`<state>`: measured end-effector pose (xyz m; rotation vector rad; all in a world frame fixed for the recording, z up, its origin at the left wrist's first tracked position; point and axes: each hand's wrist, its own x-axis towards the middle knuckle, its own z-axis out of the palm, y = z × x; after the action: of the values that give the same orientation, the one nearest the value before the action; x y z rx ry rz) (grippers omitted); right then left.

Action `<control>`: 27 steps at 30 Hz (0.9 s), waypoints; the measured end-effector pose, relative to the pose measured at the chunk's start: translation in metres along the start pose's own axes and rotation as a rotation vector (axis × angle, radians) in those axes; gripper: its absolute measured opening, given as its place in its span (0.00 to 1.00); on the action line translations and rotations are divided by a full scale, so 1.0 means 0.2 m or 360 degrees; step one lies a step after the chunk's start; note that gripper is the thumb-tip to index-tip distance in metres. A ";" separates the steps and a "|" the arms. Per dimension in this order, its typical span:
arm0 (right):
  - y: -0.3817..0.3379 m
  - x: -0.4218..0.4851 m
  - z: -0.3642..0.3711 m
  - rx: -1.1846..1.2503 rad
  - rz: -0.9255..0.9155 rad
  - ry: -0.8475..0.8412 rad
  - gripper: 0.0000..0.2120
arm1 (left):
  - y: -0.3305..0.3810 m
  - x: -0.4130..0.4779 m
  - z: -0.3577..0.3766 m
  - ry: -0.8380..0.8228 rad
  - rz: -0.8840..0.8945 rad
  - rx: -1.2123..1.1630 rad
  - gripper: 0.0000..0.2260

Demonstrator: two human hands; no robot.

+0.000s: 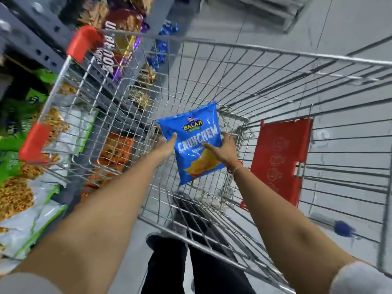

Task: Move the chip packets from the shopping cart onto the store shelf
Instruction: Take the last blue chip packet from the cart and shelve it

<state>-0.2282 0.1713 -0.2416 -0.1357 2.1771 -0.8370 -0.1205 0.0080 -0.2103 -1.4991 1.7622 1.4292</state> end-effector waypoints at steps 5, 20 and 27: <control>0.12 0.12 0.02 0.0337 0.0159 -0.0049 0.33 | -0.06 0.14 0.15 -0.0227 -0.0228 -0.0383 0.30; -0.10 -0.07 0.16 0.0555 0.0103 0.0114 0.18 | -0.18 0.26 0.01 -0.0270 -0.0009 -0.0742 0.38; -0.48 -0.35 0.00 0.0743 -0.0179 0.0198 0.11 | -0.01 -0.07 -0.28 -0.0025 0.0269 -0.0824 0.34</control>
<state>-0.1961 0.1213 -0.1402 0.0295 2.0388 -1.4257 -0.0974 -0.0334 -0.1788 -1.5939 1.6142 2.0977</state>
